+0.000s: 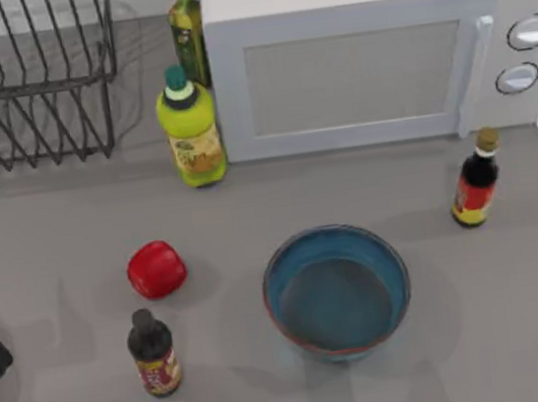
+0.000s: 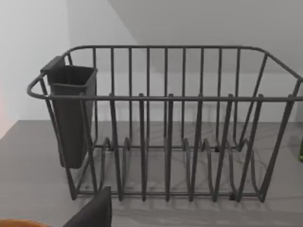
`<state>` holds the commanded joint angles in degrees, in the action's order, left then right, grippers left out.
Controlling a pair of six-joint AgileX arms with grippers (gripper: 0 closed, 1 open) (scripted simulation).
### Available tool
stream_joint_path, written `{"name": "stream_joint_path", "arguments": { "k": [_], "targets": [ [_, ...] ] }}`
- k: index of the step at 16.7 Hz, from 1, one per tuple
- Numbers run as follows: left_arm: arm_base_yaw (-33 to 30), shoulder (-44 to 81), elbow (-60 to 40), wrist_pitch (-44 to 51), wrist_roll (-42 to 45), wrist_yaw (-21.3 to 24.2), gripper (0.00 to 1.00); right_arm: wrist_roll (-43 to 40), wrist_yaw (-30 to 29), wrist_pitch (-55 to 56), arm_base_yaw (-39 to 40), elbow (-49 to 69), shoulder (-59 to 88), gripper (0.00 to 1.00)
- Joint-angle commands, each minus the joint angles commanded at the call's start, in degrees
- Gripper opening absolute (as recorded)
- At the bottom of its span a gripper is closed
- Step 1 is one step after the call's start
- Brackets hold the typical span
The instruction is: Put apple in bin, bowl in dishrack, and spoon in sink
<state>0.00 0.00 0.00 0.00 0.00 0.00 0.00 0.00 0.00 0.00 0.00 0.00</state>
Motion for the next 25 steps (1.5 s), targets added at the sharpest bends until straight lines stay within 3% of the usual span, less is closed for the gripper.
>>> {"name": "stream_joint_path", "arguments": {
  "k": [4, 9, 20, 25],
  "targets": [
    [-0.53, 1.76, -1.7, 1.44, 0.78, 0.07, 1.0, 0.0, 0.0, 0.0, 0.0, 0.0, 0.0, 1.0],
    [-4.19, 16.88, -14.95, 11.98, 6.09, 0.4, 1.0, 0.0, 0.0, 0.0, 0.0, 0.0, 0.0, 1.0],
    [-16.51, 82.89, -64.3, 46.3, 21.77, 2.64, 1.0, 0.0, 0.0, 0.0, 0.0, 0.0, 0.0, 1.0],
    [-21.03, 106.4, -81.61, 59.4, 27.82, 3.22, 1.0, 0.0, 0.0, 0.0, 0.0, 0.0, 0.0, 1.0]
  ]
}}
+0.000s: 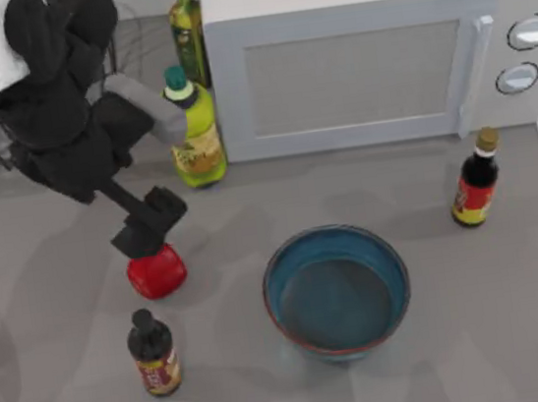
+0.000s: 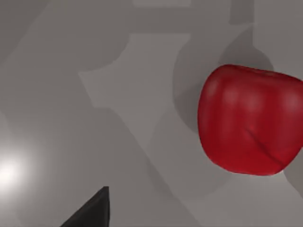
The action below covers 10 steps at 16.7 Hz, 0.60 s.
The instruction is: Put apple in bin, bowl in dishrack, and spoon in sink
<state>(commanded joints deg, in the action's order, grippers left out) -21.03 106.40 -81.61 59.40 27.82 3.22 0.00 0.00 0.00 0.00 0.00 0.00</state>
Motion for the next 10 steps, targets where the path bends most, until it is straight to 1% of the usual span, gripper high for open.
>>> {"name": "stream_joint_path", "arguments": {
  "k": [4, 10],
  "targets": [
    [-2.03, 9.49, -7.51, 6.21, 2.76, 0.02, 1.0, 0.0, 0.0, 0.0, 0.0, 0.0, 0.0, 1.0],
    [-2.03, 10.66, -8.46, 7.03, 3.09, -0.02, 1.0, 0.0, 0.0, 0.0, 0.0, 0.0, 0.0, 1.0]
  ]
}}
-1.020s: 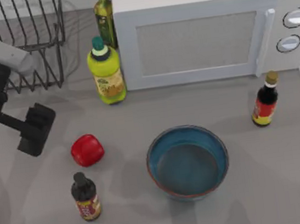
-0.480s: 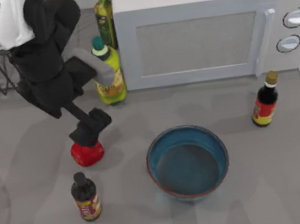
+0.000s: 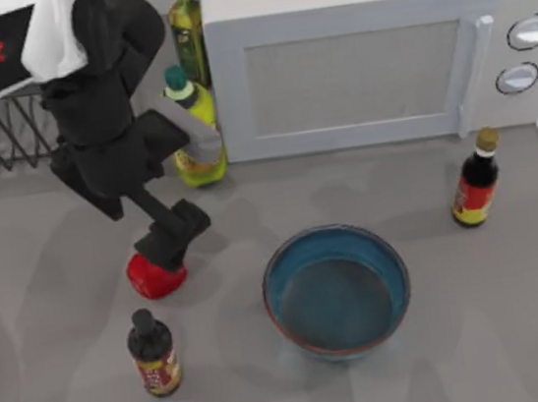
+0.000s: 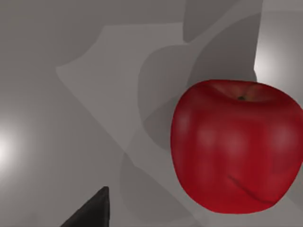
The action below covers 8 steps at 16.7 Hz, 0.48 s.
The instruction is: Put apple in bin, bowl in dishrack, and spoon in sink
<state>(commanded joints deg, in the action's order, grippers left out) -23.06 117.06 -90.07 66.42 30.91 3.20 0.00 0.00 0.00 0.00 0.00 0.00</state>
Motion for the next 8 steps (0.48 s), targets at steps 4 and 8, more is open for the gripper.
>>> {"name": "stream_joint_path", "arguments": {
  "k": [4, 8],
  "targets": [
    [-2.35, 0.1, 3.45, -3.66, -1.9, 0.17, 1.0, 0.0, 0.0, 0.0, 0.0, 0.0, 0.0, 1.0],
    [-3.78, 1.89, 8.45, -10.15, -3.21, 0.28, 1.0, 0.0, 0.0, 0.0, 0.0, 0.0, 0.0, 1.0]
  ]
}}
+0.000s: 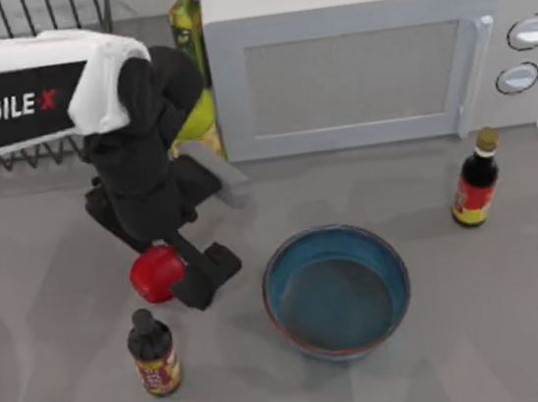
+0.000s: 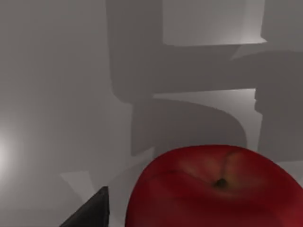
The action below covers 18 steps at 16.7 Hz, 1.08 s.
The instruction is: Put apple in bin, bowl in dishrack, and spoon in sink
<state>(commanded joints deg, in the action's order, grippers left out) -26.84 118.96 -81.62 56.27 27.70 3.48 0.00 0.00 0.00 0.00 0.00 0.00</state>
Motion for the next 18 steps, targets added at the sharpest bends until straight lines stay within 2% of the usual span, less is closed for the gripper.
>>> {"name": "stream_joint_path", "arguments": {
  "k": [9, 18],
  "targets": [
    [3.0, 2.72, 1.35, -4.18, 2.87, -0.2, 1.0, 0.0, 0.0, 0.0, 0.0, 0.0, 0.0, 1.0],
    [3.0, 2.72, 1.35, -4.18, 2.87, -0.2, 0.32, 0.0, 0.0, 0.0, 0.0, 0.0, 0.0, 1.0]
  ]
}}
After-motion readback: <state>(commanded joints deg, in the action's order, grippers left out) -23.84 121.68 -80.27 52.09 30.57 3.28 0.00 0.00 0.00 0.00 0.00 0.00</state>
